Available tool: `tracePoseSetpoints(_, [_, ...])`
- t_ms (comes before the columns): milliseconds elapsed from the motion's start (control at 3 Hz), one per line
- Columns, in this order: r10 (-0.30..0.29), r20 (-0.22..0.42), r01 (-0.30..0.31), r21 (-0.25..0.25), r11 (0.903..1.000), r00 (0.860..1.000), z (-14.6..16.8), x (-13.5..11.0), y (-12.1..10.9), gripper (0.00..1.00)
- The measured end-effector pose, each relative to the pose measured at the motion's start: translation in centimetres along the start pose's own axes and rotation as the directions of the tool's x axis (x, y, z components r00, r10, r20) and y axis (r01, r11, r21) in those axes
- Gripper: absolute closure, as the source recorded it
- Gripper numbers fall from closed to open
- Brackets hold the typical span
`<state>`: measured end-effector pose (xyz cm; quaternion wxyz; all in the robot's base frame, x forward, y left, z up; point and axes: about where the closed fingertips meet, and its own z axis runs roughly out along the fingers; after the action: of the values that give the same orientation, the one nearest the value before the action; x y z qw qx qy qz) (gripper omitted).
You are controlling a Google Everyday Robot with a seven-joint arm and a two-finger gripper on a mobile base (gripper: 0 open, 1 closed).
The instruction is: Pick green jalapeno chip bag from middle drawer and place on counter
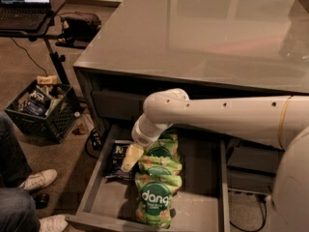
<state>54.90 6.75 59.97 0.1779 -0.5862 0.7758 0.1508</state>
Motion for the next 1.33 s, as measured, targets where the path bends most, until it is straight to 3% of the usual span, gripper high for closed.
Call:
tracePoseSetpoints(333, [-0.016,0.044,0.015,0.013,0.9998,0.999,3.3,0.1,-1.4,0.0])
tracePoseSetpoints(667, [-0.048,0.056,0.05,-0.026,0.9984,0.997,6.3,-0.6,-1.8,0.0])
tracePoseSetpoints(1333, [-0.074,0.078,0.075,-0.015,0.997,0.994,8.2,-1.2,-1.9,0.0])
